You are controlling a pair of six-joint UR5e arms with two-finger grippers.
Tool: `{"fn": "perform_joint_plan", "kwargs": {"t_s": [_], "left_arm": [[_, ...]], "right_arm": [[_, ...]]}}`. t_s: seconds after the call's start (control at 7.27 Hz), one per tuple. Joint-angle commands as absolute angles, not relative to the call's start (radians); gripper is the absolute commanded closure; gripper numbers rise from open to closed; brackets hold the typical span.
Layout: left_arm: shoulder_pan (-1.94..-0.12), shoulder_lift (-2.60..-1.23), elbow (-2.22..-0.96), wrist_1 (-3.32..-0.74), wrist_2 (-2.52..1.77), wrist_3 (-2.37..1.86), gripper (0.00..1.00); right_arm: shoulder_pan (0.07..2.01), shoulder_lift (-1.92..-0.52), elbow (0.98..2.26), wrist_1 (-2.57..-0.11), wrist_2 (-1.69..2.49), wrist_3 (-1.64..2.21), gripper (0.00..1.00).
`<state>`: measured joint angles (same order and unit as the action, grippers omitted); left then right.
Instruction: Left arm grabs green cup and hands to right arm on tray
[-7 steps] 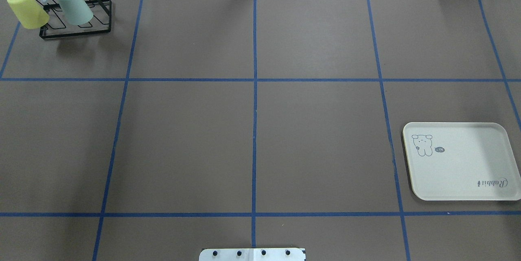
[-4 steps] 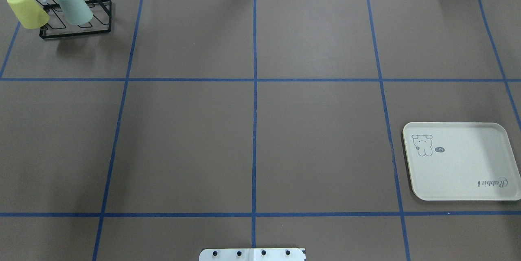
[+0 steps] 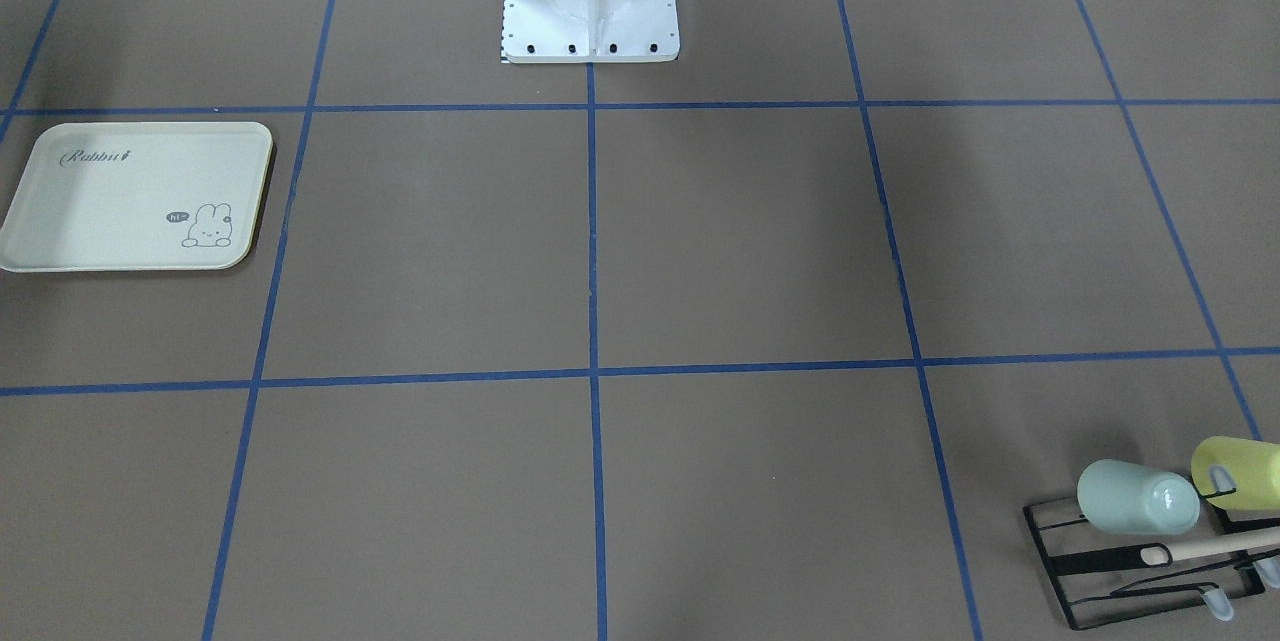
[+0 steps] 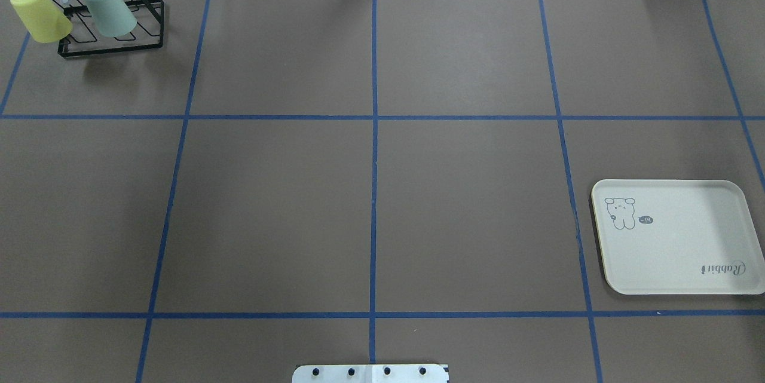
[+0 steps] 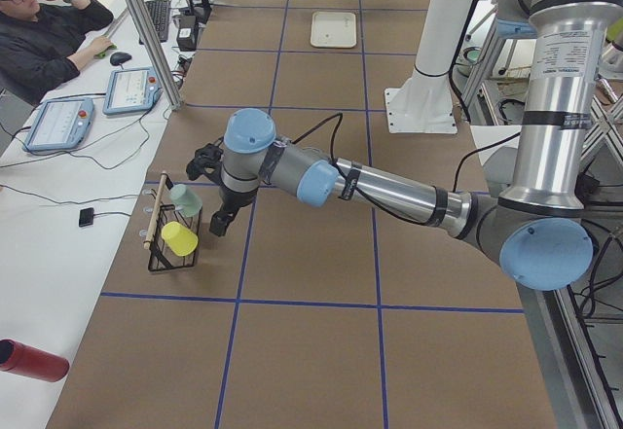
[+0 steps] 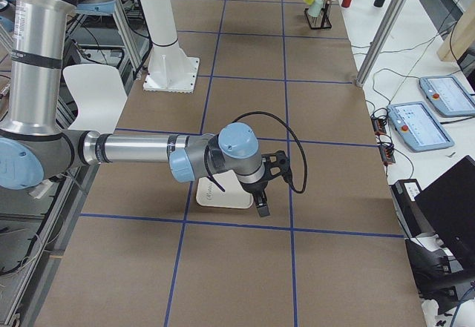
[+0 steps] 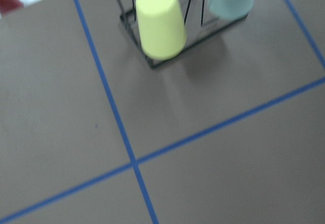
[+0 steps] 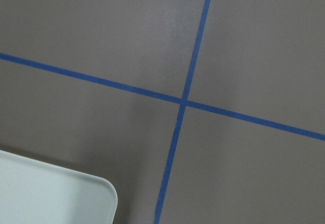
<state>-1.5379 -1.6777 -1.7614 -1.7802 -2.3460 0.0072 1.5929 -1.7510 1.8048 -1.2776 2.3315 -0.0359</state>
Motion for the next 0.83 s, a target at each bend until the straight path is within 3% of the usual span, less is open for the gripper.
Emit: {"fn": "perform_joint_plan", "kwargs": {"t_s": [0.0,0.28,0.69], "left_arm": [[-1.525,-1.799,-1.726,-1.787,-2.349,-0.102,0.00],[-1.435,-1.904,-1.650,-1.789,-2.342,-0.110,0.00],[-1.427,-2.096,-1.368,-1.851,-2.329,-0.143,0.00]], "right_arm": [[1.592,-1.712,1.802,-1.273,2.393,-0.034,0.00],[1.592,-1.712,1.804,-1.272,2.416,-0.034,0.00],[1.592,-1.712,1.804,-1.272,2.416,-0.035,0.00]]}}
